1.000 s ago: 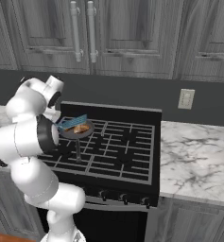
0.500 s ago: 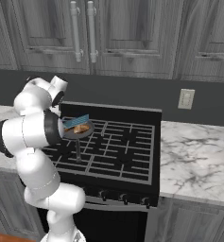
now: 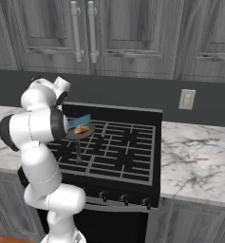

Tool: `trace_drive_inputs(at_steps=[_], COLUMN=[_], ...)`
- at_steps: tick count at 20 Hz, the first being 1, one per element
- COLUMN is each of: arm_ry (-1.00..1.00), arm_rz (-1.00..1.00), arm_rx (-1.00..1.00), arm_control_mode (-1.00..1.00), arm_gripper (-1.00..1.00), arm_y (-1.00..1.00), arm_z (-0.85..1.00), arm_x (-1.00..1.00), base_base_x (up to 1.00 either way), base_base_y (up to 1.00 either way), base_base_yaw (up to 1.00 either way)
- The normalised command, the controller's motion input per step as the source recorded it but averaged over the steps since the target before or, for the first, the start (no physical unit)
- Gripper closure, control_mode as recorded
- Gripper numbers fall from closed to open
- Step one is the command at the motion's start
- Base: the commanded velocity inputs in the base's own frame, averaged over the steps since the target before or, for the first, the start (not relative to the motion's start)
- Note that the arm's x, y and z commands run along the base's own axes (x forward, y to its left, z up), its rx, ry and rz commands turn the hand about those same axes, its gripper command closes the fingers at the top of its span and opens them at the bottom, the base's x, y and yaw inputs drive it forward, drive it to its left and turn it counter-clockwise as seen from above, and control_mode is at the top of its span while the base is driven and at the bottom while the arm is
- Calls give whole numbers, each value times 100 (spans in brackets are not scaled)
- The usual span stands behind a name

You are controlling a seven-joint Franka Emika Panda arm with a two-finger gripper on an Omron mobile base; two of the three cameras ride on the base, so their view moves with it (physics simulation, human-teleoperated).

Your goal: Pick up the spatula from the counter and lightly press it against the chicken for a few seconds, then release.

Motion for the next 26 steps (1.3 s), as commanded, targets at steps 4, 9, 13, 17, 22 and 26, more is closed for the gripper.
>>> trace_drive_inputs(at_steps=[4, 9, 13, 17, 22, 26], arm_ry=[0, 0, 0, 0, 0, 0], arm_rz=[1, 1, 1, 1, 0, 0], arm_rx=[2, 5, 5, 3, 3, 4], arm_control_mode=[-100, -100, -100, -100, -100, -100], arm_gripper=[100, 100, 100, 100, 100, 100], arm_y=[0, 0, 0, 0, 0, 0], arm_z=[-3, -8, -10, -9, -7, -5], arm_x=[24, 18, 15, 15, 5, 0], base_base_x=[0, 0, 0, 0, 0, 0], base_base_y=[0, 0, 0, 0, 0, 0], base_base_yaw=[0, 0, 0, 0, 0, 0])
